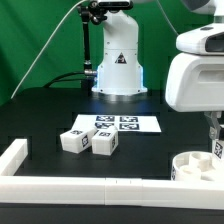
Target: Assemble stool
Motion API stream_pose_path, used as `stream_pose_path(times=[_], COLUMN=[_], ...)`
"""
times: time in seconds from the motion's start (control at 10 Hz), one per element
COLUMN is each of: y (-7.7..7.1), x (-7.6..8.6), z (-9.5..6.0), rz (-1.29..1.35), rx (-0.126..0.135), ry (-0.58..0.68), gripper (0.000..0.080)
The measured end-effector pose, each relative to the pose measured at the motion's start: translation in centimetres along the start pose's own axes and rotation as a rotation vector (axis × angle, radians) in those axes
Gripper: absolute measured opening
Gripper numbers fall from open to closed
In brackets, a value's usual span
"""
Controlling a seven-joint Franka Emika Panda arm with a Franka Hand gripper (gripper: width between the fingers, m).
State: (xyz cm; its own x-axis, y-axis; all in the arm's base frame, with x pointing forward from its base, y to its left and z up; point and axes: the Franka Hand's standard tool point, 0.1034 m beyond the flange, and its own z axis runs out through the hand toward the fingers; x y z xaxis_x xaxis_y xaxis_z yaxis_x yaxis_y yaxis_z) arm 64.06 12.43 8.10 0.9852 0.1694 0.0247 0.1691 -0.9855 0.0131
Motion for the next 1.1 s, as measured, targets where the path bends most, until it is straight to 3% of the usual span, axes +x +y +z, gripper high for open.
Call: stream_pose_path(times=[0.2, 0.7, 1.1], y=[0.06, 0.28, 0.13], x=[-0.05, -0.18, -0.12], z=[0.07, 0.16, 0.16], rz=[0.178, 0.727, 0.971], rx=[0.009, 0.101, 0.121], ry=[-0.001, 0.012, -0.002], gripper=[0.034, 0.034, 0.034])
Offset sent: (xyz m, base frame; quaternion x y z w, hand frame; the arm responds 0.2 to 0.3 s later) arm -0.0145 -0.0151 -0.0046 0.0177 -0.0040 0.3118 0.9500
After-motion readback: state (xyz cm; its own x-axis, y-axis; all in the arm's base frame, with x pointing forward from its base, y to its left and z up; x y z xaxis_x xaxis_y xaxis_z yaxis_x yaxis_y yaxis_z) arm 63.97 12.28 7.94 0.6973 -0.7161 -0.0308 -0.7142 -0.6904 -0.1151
